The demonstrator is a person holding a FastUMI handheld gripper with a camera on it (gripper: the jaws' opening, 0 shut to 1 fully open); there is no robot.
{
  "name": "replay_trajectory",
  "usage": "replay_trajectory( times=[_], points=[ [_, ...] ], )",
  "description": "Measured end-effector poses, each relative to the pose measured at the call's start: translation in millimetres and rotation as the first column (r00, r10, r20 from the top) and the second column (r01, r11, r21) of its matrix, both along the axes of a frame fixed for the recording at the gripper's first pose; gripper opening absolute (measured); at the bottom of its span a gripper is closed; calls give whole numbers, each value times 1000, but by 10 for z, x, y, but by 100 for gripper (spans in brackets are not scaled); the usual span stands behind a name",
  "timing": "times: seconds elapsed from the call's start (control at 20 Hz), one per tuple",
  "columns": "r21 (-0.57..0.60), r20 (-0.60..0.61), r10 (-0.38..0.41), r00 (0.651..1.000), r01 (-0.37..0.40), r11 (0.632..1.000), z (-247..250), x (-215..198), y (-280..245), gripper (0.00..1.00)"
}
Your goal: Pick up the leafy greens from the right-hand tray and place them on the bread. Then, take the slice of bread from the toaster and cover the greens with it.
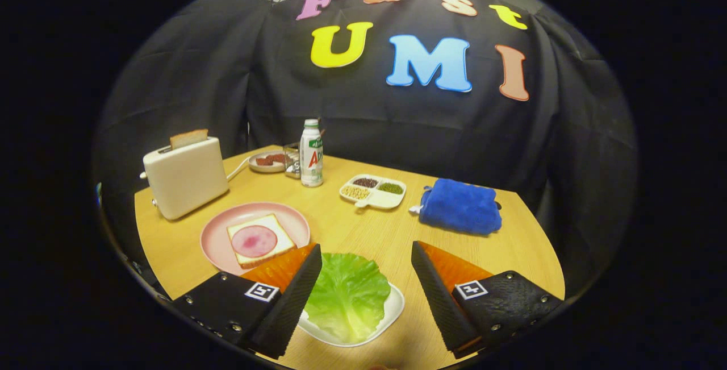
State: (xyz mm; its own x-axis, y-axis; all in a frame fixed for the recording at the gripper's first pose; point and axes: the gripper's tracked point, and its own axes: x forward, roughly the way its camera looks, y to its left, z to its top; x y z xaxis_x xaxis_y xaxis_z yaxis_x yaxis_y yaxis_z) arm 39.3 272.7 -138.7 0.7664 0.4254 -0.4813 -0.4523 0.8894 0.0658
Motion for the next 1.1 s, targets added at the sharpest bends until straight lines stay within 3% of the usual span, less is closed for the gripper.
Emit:
replay_trajectory(
  times=[0.2, 0.5, 0.65, 0.85, 0.95, 1.1],
  points=[
    [-49, -92, 65, 994, -70, 996, -335, -112, 167, 97],
    [-81, -247, 93, 964, -117, 990, -743, -235, 222, 97],
    [2, -289, 89, 953, -92, 996, -761, -234, 239, 97],
    [6, -280, 110, 954, -113, 994, -764, -250, 298, 93],
    [-4, -275, 110, 955, -115, 993, -759, -267, 290, 61],
    [-9, -303, 91, 949, -98, 995, -776, -273, 312, 61]
  ],
)
